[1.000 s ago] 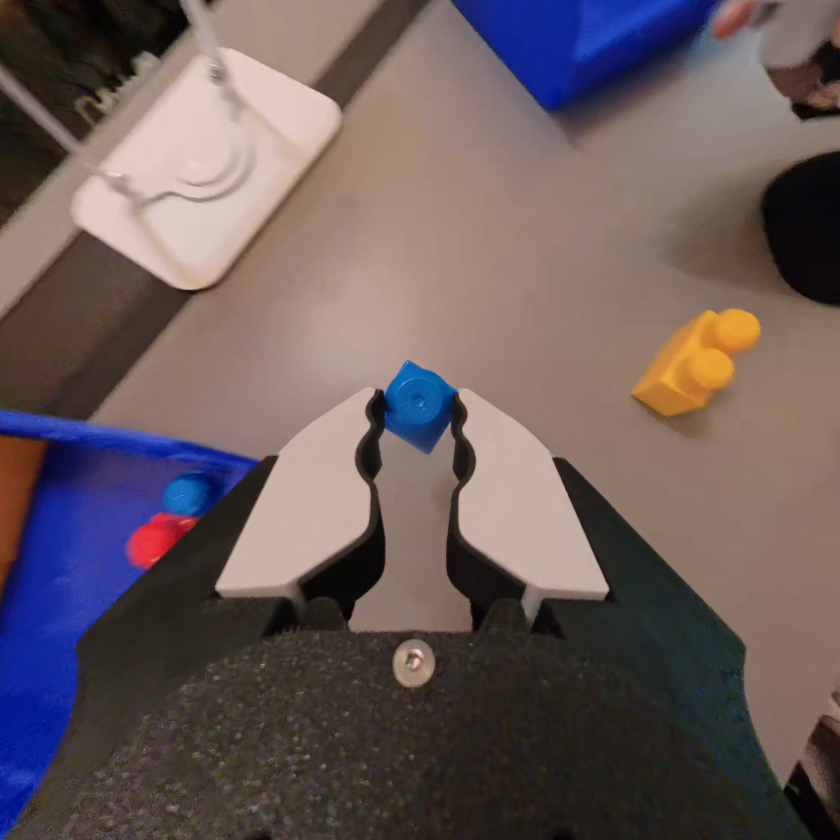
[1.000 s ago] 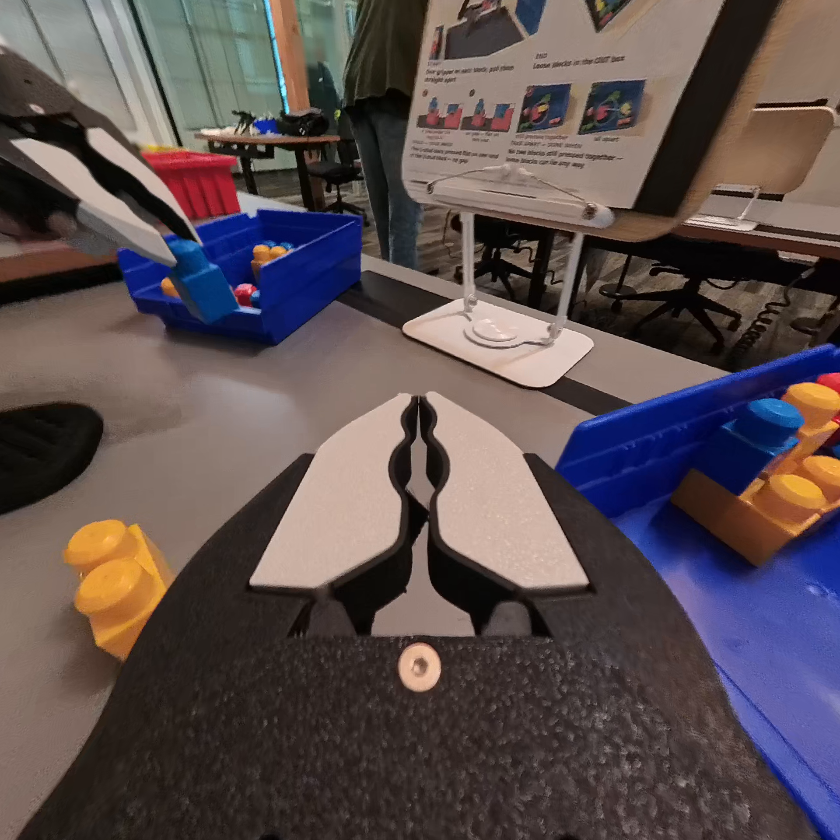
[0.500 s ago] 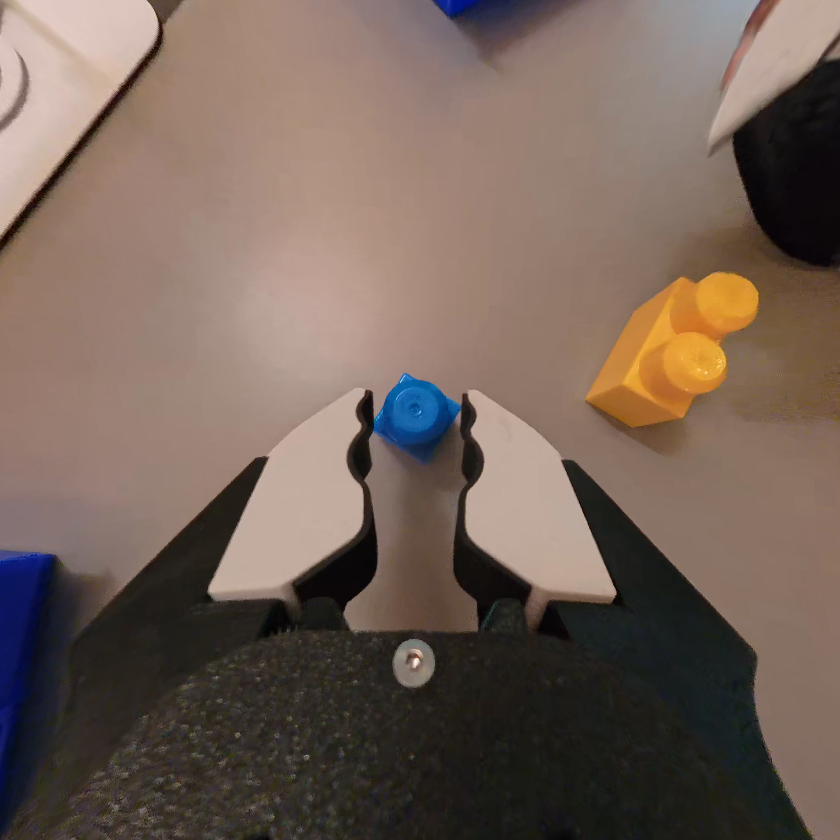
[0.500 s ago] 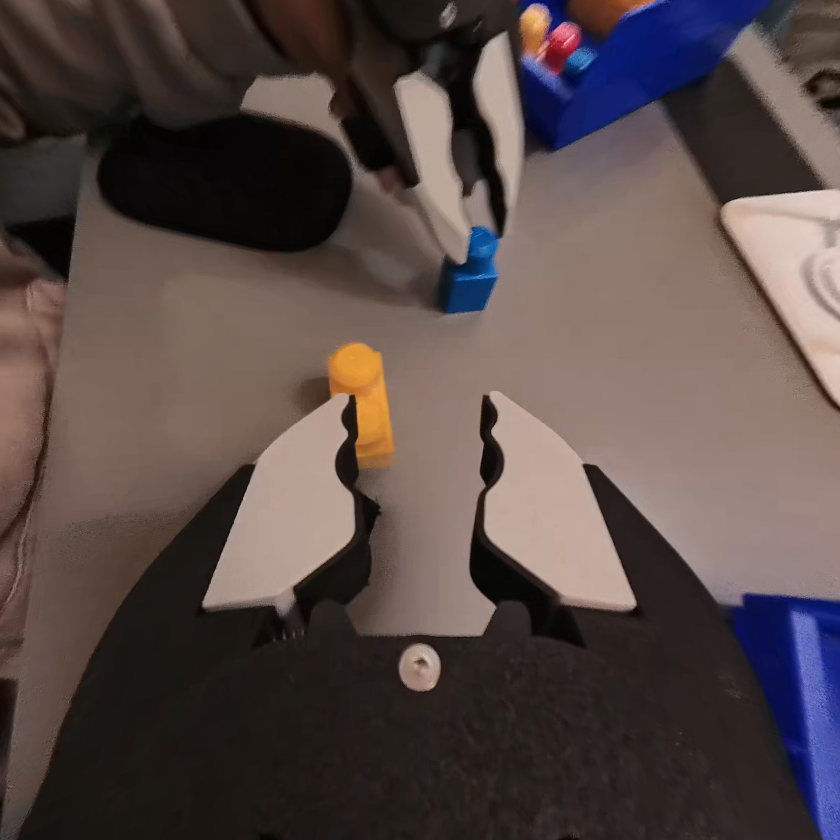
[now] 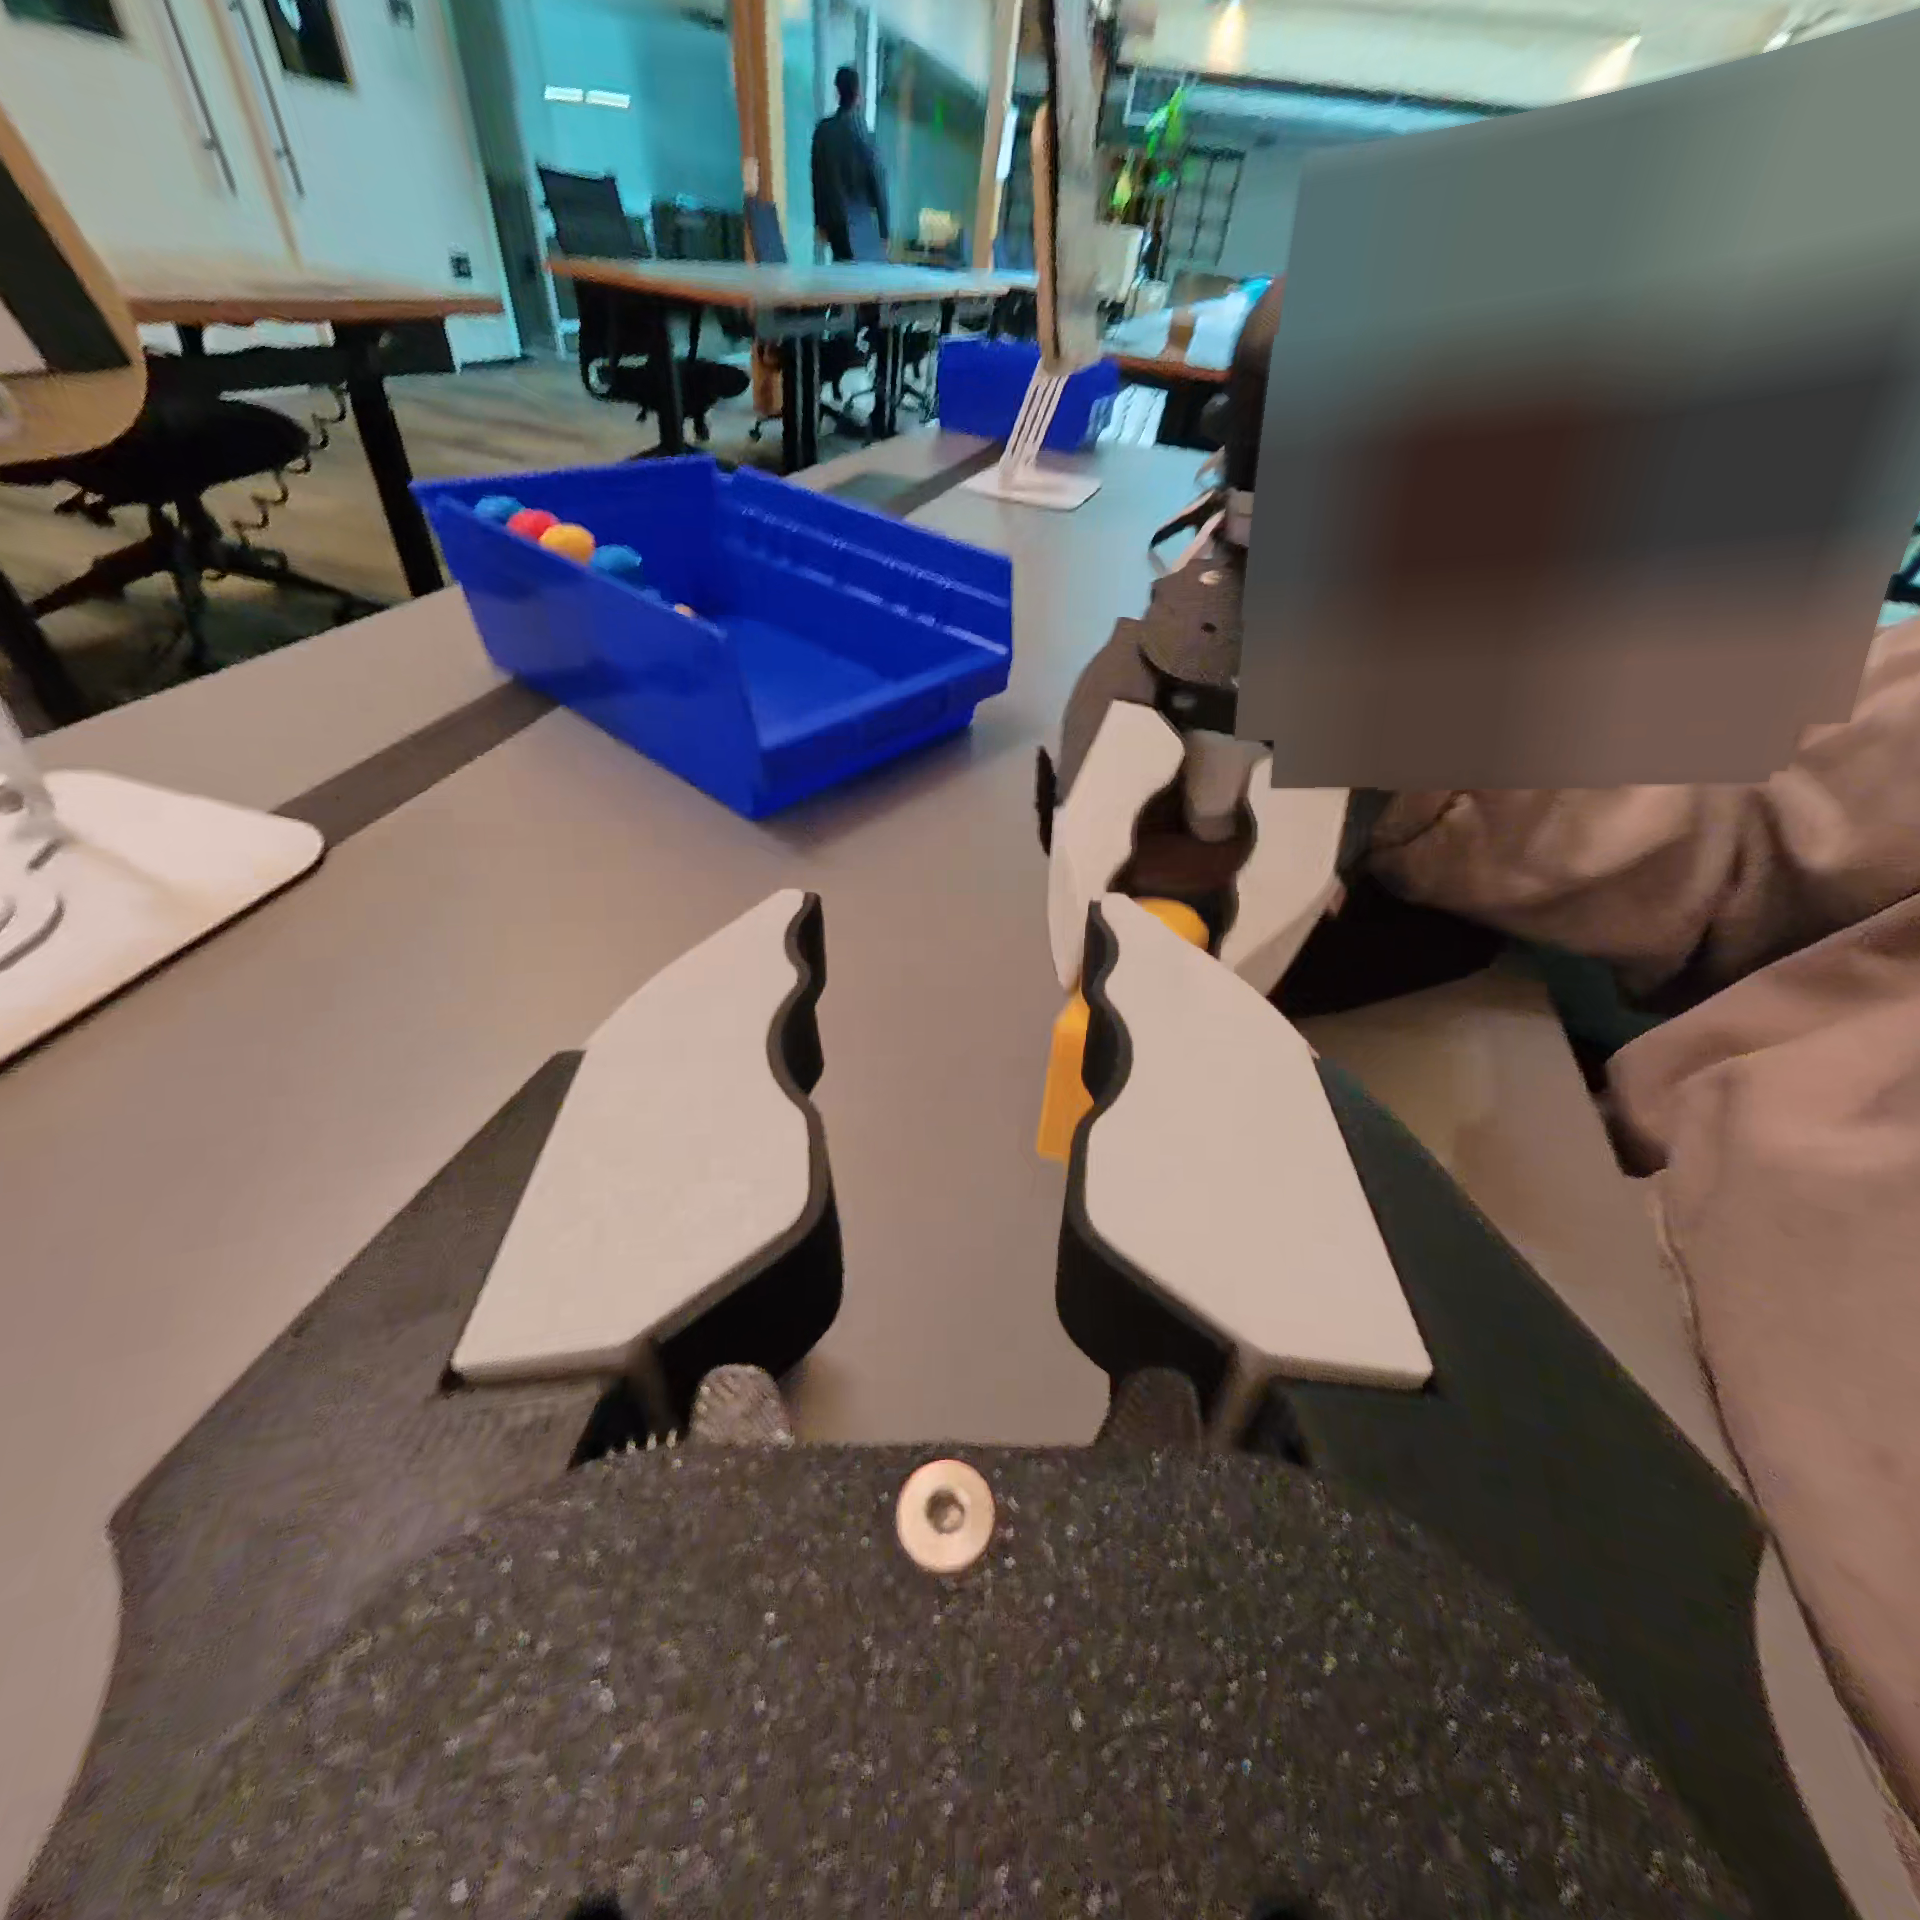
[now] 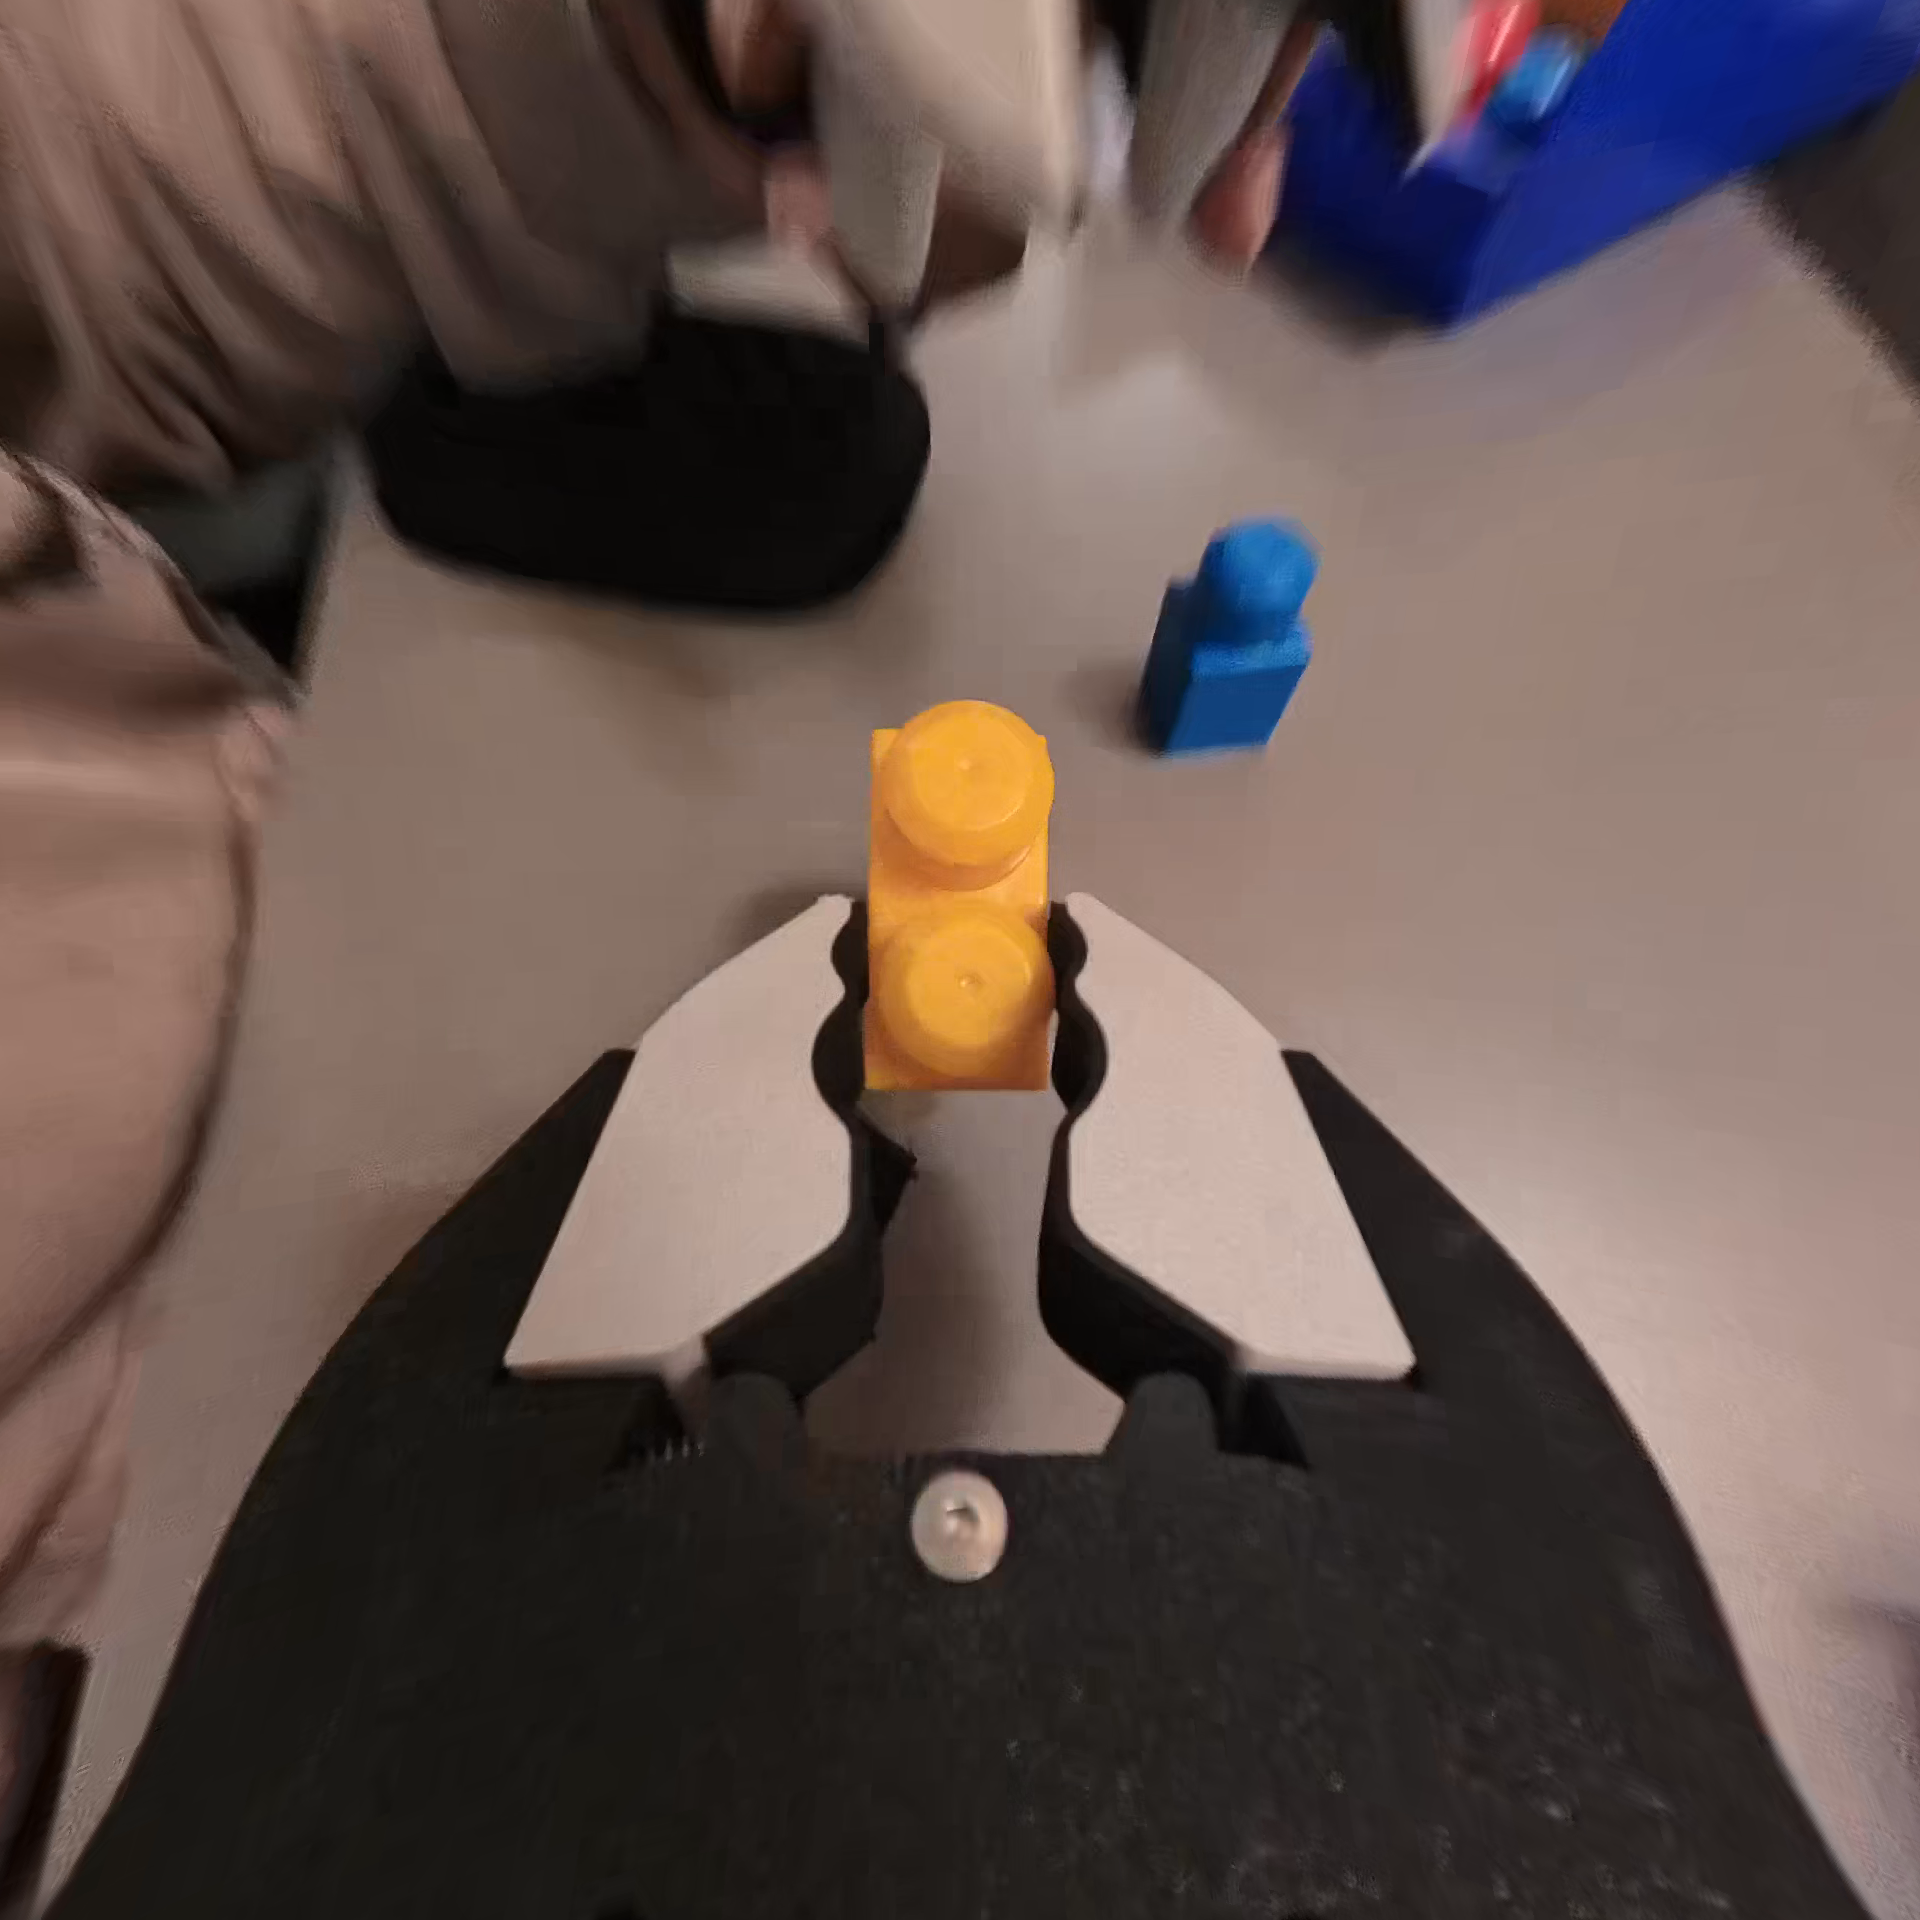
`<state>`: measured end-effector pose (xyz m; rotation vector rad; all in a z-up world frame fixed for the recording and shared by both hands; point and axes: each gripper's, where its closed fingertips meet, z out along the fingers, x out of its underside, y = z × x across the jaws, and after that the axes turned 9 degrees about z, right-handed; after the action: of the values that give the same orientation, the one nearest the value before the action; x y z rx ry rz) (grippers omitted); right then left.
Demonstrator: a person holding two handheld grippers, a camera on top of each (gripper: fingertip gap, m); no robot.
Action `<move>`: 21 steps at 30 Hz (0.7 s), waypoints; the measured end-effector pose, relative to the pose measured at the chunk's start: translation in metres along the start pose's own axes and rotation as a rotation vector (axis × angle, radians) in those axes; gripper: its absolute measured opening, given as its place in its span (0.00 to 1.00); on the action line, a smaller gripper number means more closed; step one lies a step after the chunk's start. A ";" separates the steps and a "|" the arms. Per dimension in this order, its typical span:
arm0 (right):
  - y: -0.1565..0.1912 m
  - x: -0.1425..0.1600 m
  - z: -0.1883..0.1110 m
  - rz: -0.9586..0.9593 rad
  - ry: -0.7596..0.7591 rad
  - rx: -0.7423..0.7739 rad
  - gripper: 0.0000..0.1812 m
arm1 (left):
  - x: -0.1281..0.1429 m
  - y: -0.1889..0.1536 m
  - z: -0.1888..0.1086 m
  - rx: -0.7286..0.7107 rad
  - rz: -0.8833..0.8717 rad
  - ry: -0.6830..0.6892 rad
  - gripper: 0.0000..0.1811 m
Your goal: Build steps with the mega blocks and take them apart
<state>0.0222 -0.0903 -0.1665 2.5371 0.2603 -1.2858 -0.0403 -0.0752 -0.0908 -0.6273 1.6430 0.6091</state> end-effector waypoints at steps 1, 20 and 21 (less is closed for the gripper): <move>0.002 -0.016 -0.009 0.027 -0.119 -0.040 0.18 | -0.004 -0.003 0.000 0.010 0.002 -0.023 0.26; 0.015 -0.103 -0.048 0.077 -0.641 -0.219 0.23 | -0.046 -0.041 0.004 0.109 0.084 -0.184 0.21; 0.009 -0.101 -0.043 0.068 -0.580 -0.196 0.26 | -0.047 -0.033 -0.002 0.083 0.090 -0.190 0.21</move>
<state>-0.0016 -0.0872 -0.0593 1.8946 0.1599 -1.7931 -0.0116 -0.0970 -0.0454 -0.4229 1.5157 0.6424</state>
